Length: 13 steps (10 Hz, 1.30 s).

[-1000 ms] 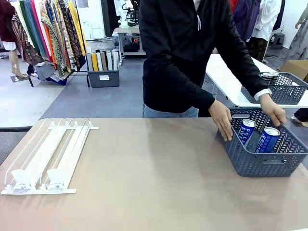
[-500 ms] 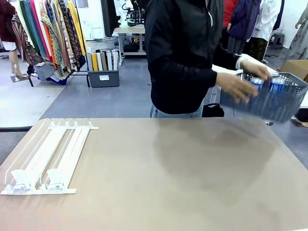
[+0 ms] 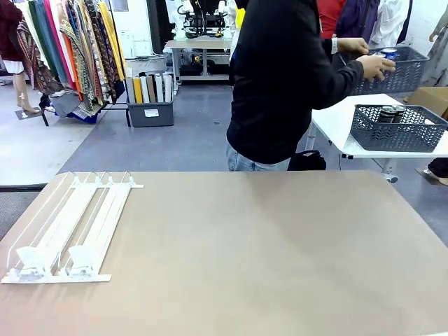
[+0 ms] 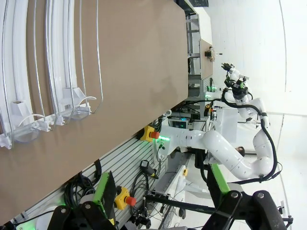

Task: Retrieve and store the cans from the dispenser.
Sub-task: Pick up one can from the Automatic Can Dispenser and place it in the middle of the table.

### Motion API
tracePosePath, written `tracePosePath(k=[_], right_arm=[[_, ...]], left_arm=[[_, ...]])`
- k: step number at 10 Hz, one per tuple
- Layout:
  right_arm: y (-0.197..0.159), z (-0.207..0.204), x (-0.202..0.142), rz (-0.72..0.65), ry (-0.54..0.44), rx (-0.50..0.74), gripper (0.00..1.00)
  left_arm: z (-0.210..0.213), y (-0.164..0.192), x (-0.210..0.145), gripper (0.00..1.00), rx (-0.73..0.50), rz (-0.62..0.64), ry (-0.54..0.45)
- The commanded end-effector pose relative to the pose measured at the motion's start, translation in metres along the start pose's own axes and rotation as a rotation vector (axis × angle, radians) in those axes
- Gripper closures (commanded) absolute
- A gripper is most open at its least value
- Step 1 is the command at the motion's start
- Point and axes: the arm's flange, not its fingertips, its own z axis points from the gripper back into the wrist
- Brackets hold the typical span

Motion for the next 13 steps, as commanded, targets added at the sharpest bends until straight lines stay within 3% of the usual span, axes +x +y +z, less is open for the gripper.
tracePosePath(k=[1, 13], right_arm=[[0.0017, 0.0007, 0.0001, 0.006, 0.000, 0.011, 0.00], [0.0017, 0.0007, 0.0001, 0.006, 0.000, 0.011, 0.00]], left_arm=[[0.0007, -0.0021, -0.0007, 0.00, -0.014, -0.008, -0.003], [0.0007, -0.0021, -0.0007, 0.00, -0.014, -0.008, -0.003]])
